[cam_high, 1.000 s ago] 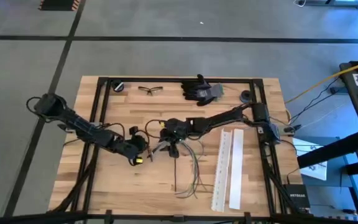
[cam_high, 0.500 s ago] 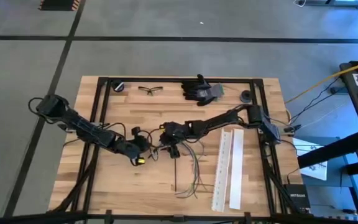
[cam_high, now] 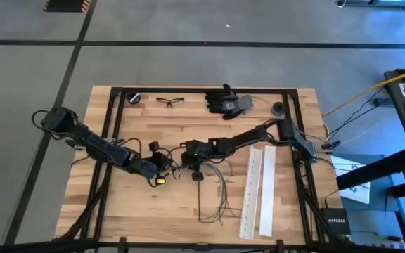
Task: Ziptie cables
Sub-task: Wrap the zip tie on the cables
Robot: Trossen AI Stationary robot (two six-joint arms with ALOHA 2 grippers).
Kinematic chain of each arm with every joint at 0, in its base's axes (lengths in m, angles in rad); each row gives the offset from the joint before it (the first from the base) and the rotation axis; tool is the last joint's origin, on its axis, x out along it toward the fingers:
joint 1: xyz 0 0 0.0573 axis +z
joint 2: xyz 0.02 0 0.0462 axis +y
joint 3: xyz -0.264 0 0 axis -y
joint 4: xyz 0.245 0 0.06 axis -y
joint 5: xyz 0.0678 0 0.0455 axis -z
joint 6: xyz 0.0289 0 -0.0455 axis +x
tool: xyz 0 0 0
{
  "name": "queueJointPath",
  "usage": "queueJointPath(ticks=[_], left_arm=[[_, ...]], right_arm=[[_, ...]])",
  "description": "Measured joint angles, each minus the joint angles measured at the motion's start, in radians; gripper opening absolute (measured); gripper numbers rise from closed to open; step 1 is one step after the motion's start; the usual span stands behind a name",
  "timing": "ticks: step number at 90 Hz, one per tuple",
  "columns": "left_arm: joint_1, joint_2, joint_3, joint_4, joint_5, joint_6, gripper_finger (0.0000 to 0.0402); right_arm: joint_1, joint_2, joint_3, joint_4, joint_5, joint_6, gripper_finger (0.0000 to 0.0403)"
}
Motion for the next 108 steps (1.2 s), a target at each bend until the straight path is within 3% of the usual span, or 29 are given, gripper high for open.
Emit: queueJointPath(ticks=[26, 59, 71, 88, 108], left_arm=[[0.042, 0.001, 0.012, 0.011, -0.032, 0.092, 0.0], [0.061, 0.002, 0.012, 0.082, -0.047, 0.483, 0.0], [0.046, 0.002, 0.014, 0.082, -0.049, 0.571, 0.0], [0.03, 0.002, 0.038, 0.08, -0.054, 0.708, 0.0], [0.03, 0.002, 0.051, 0.082, -0.056, 0.83, 0.0]], right_arm=[[0.005, 0.0, 0.04, 0.058, -0.117, 0.02, 0.0002], [0.01, -0.003, 0.043, 0.012, -0.058, 0.174, 0.0006], [-0.008, -0.004, 0.043, 0.004, -0.066, 0.256, 0.0042], [-0.045, -0.069, 0.043, -0.113, -0.18, 0.255, 0.0126], [-0.087, -0.21, 0.044, -0.331, -0.144, 0.18, 0.0185]])
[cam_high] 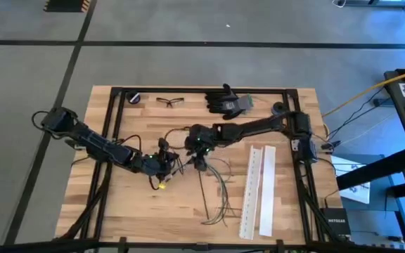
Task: Ziptie cables
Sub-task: Wrap the zip tie on the cables
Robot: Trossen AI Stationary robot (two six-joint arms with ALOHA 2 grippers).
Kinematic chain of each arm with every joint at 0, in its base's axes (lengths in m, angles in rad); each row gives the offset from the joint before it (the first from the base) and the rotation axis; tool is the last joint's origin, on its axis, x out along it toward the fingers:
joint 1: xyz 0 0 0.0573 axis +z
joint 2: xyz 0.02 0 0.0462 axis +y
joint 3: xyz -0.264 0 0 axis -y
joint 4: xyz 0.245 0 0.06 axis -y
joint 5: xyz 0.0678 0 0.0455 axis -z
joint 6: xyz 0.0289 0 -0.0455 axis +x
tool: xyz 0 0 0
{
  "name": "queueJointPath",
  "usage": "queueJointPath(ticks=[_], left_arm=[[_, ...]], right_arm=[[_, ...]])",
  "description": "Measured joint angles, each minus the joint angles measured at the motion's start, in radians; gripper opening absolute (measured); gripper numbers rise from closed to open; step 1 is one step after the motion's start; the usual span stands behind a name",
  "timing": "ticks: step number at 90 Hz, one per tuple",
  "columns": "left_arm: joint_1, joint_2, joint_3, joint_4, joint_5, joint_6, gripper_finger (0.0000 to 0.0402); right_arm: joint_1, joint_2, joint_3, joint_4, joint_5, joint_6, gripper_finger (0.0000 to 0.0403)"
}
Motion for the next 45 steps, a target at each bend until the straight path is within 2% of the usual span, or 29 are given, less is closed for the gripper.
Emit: queueJointPath(ticks=[18, 33, 45], left_arm=[[-0.002, 0.0, 0.002, 0.019, -0.01, 0.151, 0.0], [-0.024, 0.0, 0.032, 0.02, -0.044, 0.295, 0.0], [-0.04, 0.0, 0.047, 0.019, -0.043, 0.357, 0.0]], right_arm=[[0.008, -0.013, 0.0, 0.076, -0.096, 0.075, 0.0193], [0.046, 0.049, -0.002, 0.119, -0.077, 0.131, 0.0193], [0.061, 0.066, -0.002, 0.259, -0.109, 0.183, 0.0193]])
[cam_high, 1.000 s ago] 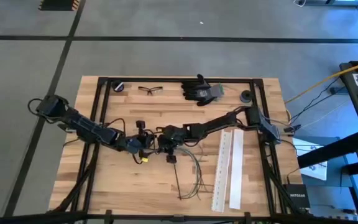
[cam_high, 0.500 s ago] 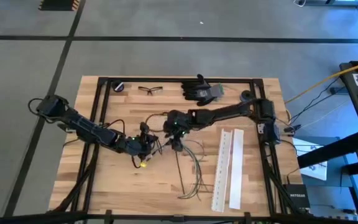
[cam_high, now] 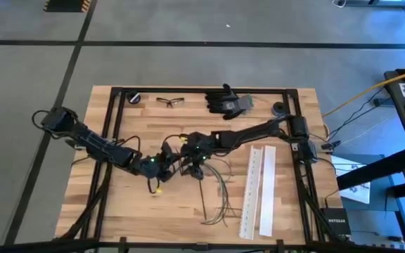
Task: Ziptie cables
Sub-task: Wrap the zip tie on the cables
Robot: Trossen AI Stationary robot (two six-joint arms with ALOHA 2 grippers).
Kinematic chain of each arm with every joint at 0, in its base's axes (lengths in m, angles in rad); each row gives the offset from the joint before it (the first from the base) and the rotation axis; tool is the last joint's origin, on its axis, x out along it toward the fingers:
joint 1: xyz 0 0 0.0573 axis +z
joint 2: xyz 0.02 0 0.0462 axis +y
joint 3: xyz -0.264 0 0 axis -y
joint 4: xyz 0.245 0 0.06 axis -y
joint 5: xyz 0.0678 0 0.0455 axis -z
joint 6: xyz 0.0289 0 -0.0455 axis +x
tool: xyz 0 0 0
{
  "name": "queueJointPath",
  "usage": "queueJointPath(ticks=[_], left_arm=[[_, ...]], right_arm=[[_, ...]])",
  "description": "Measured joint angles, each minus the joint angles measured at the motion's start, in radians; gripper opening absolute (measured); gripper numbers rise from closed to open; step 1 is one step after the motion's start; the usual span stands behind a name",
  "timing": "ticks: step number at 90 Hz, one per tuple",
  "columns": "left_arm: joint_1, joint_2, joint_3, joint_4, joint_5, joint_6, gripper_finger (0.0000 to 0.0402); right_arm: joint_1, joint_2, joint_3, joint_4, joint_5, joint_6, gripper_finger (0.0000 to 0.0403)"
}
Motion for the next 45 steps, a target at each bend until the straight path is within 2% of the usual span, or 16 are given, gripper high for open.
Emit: queueJointPath(ticks=[12, 20, 29, 40, 45], left_arm=[[-0.006, 0.0, 0.0, -0.006, -0.001, 0.012, 0.0], [-0.006, 0.0, 0.0, -0.011, 0.0, -0.027, 0.0], [-0.006, 0.0, 0.0, -0.01, 0.0, -0.089, 0.0], [-0.006, 0.0, 0.0, -0.005, 0.0, -0.201, 0.0001], [-0.004, 0.0, 0.0, -0.002, 0.001, -0.269, 0.0005]], right_arm=[[0.005, -0.004, 0.001, 0.029, -0.003, 0.01, 0.0192], [0.005, -0.004, 0.001, 0.026, -0.003, 0.009, 0.0174], [0.01, -0.005, 0.001, 0.004, 0.009, -0.008, 0.0123], [0.018, -0.005, 0.001, 0.002, 0.024, -0.051, 0.003], [0.022, -0.005, 0.001, -0.001, 0.045, -0.077, 0.0011]])
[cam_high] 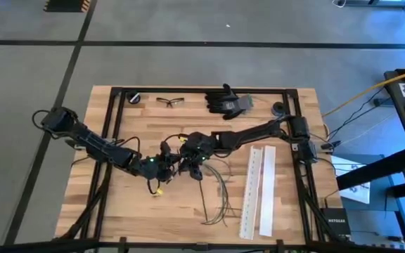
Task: Ziptie cables
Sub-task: Wrap the zip tie on the cables
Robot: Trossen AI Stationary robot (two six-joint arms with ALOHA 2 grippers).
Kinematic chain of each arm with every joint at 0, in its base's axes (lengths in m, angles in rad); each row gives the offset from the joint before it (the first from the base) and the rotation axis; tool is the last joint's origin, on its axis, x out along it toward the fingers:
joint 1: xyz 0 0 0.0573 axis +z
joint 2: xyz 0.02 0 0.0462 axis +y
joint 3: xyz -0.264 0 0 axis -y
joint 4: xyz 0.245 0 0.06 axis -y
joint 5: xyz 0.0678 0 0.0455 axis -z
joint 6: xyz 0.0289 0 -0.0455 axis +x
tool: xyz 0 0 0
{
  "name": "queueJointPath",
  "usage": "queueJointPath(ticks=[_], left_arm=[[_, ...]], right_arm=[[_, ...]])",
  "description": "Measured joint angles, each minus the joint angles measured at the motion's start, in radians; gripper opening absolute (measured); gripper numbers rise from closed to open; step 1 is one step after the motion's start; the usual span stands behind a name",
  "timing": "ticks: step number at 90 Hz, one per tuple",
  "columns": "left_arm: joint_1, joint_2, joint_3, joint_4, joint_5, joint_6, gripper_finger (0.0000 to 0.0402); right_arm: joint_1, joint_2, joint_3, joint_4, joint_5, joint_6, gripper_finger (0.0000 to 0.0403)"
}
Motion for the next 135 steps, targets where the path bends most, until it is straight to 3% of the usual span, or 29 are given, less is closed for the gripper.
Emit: queueJointPath(ticks=[19, 43, 57, 78, 102, 115, 135], left_arm=[[0.027, -0.005, 0.0, -0.008, 0.009, -0.483, 0.0041], [0.046, -0.092, 0.0, -0.042, 0.136, -0.93, 0.0114], [0.031, -0.2, 0.0, -0.143, 0.164, -1.014, 0.0138], [0.005, -0.355, 0.002, -0.457, 0.179, -1.129, 0.0141], [-0.013, -0.375, -0.001, -0.496, 0.183, -1.284, 0.0141], [0.008, -0.373, -0.067, -0.406, 0.116, -1.424, 0.0141], [0.083, -0.372, -0.215, -0.081, 0.071, -1.515, 0.0141]], right_arm=[[0.015, 0.0, 0.0, -0.05, 0.105, -0.044, 0.0004], [0.023, 0.0, 0.0, -0.094, 0.224, -0.141, 0.0001], [0.022, 0.001, 0.0, -0.103, 0.24, -0.166, 0.0], [0.022, 0.004, 0.0, -0.105, 0.242, -0.188, 0.0], [0.022, 0.004, 0.0, -0.098, 0.27, -0.189, 0.0], [0.03, 0.025, 0.0, -0.052, 0.275, -0.195, 0.0], [0.058, 0.085, 0.0, 0.037, 0.304, -0.241, 0.0]])
